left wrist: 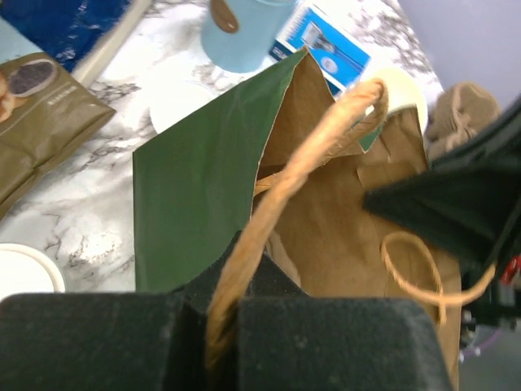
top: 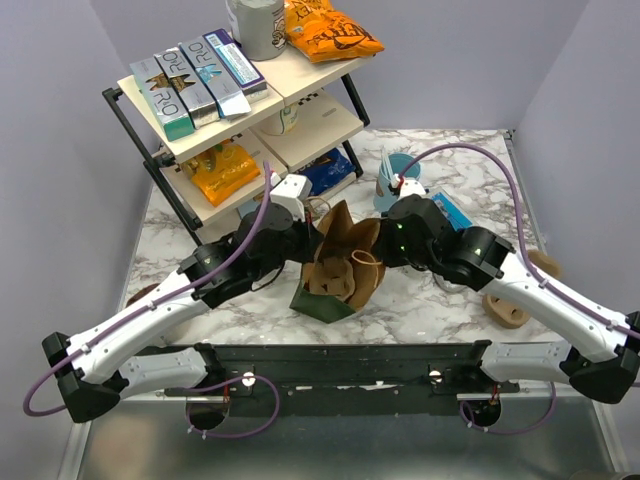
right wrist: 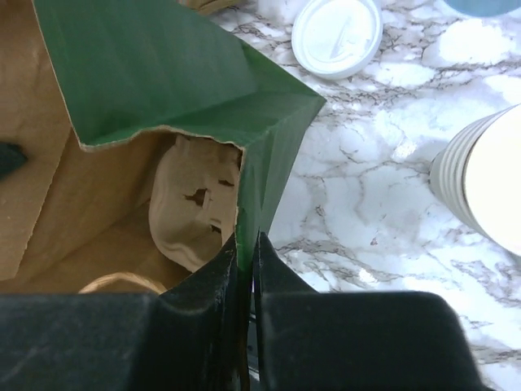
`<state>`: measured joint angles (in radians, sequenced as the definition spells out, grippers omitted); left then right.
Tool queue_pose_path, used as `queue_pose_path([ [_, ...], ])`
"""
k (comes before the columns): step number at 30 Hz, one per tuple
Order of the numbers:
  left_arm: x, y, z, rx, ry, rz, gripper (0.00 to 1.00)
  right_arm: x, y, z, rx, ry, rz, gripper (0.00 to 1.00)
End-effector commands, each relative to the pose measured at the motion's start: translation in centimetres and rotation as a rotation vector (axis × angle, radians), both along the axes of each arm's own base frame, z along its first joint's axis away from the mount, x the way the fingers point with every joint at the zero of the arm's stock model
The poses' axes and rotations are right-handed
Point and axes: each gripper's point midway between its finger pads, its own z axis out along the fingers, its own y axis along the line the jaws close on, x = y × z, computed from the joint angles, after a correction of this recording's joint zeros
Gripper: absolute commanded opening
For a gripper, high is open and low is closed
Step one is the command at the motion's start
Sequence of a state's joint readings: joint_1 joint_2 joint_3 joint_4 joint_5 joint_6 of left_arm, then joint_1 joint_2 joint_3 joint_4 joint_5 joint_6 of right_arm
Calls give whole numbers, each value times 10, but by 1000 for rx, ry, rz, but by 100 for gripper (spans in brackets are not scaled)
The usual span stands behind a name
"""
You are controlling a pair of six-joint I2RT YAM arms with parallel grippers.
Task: Pack the takeout coffee
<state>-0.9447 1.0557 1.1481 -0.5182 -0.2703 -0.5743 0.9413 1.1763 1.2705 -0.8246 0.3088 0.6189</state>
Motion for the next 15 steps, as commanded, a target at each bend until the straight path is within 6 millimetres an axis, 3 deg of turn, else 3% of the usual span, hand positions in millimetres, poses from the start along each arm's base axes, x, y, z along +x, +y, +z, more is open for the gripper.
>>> queue_pose_path([
  [1, -28, -6, 9, -34, -74, -191, 0, -3, -7, 10, -26, -64, 68, 13],
  [3, -47, -8, 8, -73, -95, -289, 0, -2, -6, 17, 5, -102, 77, 13],
  [5, -62, -6, 13, -112, -124, -351, 0, -5, -5, 7, -3, -126, 131, 13],
  [6, -62, -5, 8, -120, -125, -343, 0, -4, -1, 17, 48, -171, 141, 13],
  [8, -58, 3, 9, -134, -128, -289, 0, -6, 1, 7, 45, -190, 181, 13],
  [12, -44, 11, 4, -116, -123, -186, 2, -4, -2, 17, 49, -230, 180, 13],
  [13, -42, 10, 4, -113, -125, -178, 8, -2, -2, 15, 14, -225, 187, 13],
  [14, -40, 7, 2, -108, -119, -181, 16, 1, -3, 29, 11, -238, 174, 13],
  [15, -40, 6, 7, -104, -133, -190, 35, -1, -8, 24, -37, -204, 174, 13],
])
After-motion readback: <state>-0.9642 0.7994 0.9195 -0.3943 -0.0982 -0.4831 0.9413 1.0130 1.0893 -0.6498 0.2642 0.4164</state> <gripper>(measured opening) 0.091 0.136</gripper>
